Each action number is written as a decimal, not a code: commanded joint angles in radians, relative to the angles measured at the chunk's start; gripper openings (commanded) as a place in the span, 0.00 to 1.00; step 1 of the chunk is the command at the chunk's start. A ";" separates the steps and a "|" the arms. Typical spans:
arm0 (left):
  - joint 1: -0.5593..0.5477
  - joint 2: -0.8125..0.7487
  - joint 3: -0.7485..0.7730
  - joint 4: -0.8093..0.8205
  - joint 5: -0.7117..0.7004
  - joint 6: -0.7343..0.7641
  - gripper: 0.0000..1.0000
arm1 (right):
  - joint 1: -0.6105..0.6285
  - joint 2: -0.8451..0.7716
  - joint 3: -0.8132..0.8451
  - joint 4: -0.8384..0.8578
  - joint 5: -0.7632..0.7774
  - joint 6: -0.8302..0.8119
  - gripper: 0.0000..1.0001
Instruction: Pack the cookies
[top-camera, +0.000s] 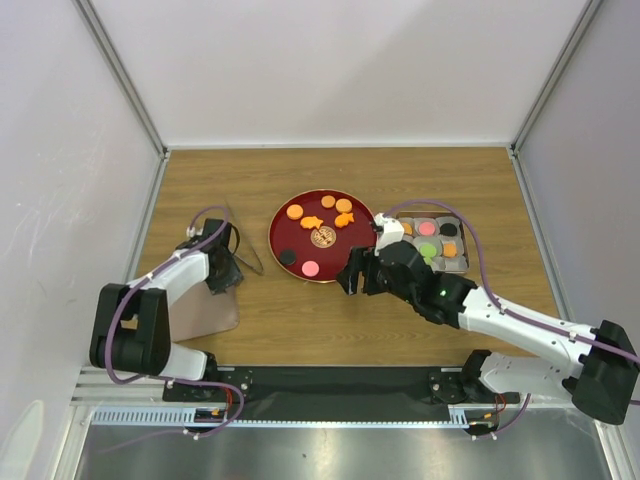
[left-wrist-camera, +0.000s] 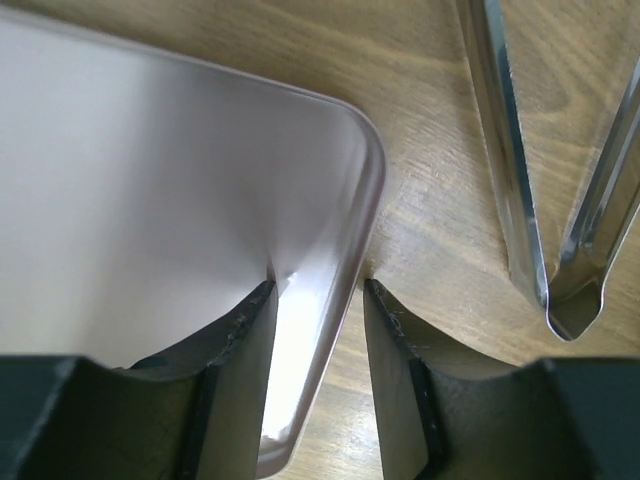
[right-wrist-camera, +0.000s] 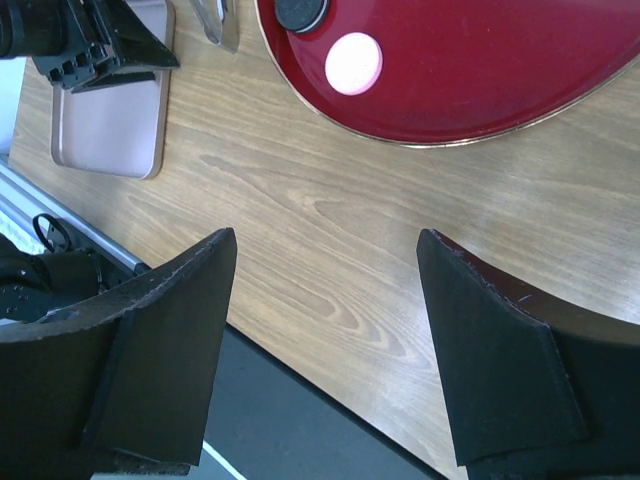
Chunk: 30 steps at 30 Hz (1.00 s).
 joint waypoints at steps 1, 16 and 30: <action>0.005 0.027 0.038 -0.003 -0.024 0.012 0.45 | 0.006 -0.033 -0.010 0.018 0.019 0.013 0.78; 0.040 0.087 0.100 -0.029 -0.082 0.024 0.23 | 0.006 -0.037 -0.015 0.007 0.013 0.016 0.78; 0.046 0.039 0.232 -0.133 -0.207 0.088 0.00 | 0.010 -0.007 -0.013 0.013 -0.011 0.016 0.78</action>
